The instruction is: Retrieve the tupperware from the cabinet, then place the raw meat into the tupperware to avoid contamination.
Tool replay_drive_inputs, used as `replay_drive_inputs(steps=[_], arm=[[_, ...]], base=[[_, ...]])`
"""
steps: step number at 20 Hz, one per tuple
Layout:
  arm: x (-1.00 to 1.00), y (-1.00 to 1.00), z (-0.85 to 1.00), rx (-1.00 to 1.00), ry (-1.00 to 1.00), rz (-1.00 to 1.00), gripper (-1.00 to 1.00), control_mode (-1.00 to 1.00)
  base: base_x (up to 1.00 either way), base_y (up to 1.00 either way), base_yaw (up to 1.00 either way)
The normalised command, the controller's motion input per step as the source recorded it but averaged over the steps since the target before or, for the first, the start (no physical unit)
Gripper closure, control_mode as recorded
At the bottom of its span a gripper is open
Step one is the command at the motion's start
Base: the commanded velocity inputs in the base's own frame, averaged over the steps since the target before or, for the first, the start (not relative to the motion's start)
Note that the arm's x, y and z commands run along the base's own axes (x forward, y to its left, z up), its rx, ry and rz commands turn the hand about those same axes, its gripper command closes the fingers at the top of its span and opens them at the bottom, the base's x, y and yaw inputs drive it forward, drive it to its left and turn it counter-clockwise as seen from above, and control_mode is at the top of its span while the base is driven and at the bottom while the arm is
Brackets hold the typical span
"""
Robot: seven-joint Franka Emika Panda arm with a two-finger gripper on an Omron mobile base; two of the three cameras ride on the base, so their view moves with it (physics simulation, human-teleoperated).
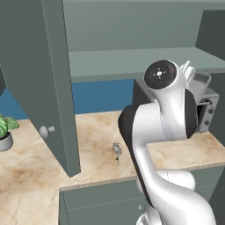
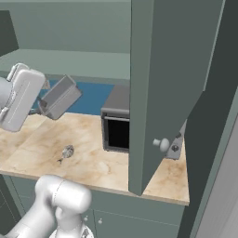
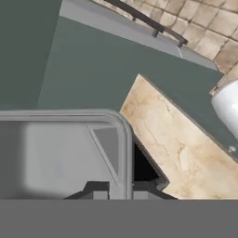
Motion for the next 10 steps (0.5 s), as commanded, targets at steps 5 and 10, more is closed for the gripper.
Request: replay_drive_inputs(steps=[5, 10], arm=[[-0.23, 0.4, -0.3, 0.06, 0.0, 0.12, 1.0, -1.0], [-0.22, 0.32, -0.34, 0.06, 0.02, 0.15, 1.0, -1.0]], base=[[0.0, 0.0, 0.0], [0.0, 0.0, 0.0]])
